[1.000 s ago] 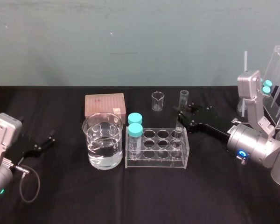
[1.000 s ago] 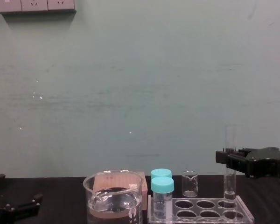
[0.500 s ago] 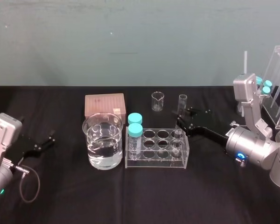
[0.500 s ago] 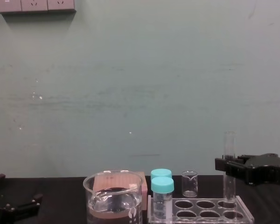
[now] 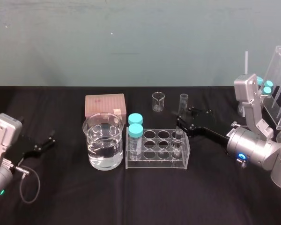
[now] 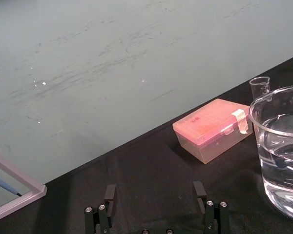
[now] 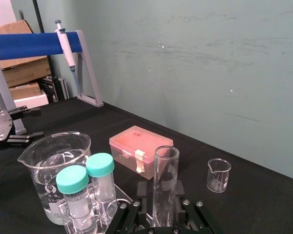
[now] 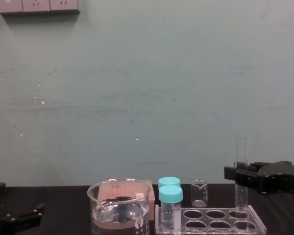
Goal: Hold the test tube with one hand and immerse one end into the beaker, then return it to the test tube rack.
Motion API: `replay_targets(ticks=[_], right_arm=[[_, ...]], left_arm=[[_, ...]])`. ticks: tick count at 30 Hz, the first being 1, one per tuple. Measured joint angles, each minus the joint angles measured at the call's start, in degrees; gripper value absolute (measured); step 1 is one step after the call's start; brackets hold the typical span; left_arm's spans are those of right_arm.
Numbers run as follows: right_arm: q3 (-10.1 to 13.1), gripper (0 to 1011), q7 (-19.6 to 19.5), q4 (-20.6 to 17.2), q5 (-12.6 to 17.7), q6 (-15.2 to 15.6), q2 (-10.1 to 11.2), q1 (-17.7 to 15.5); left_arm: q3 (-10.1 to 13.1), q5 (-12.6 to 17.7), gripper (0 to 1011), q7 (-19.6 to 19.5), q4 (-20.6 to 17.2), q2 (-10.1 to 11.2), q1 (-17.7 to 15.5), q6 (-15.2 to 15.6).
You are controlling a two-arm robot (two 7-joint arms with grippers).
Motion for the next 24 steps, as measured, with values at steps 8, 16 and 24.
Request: replay_targets(ticks=[8,16,24], right_arm=[[0.0,567,0.0,0.0,0.1,0.0,0.0,0.0],[0.1,808,0.0,-0.1,0.1,0.0,0.0,0.0],[0.1,1003,0.0,-0.2,0.3,0.0,0.0,-0.1]], left_arm=[[0.0,0.0,1000,0.0,0.0,0.0,0.0,0.0],[0.0,0.0,1000,0.0,0.0,0.0,0.0,0.0],[0.0,0.0,1000,0.0,0.0,0.0,0.0,0.0]])
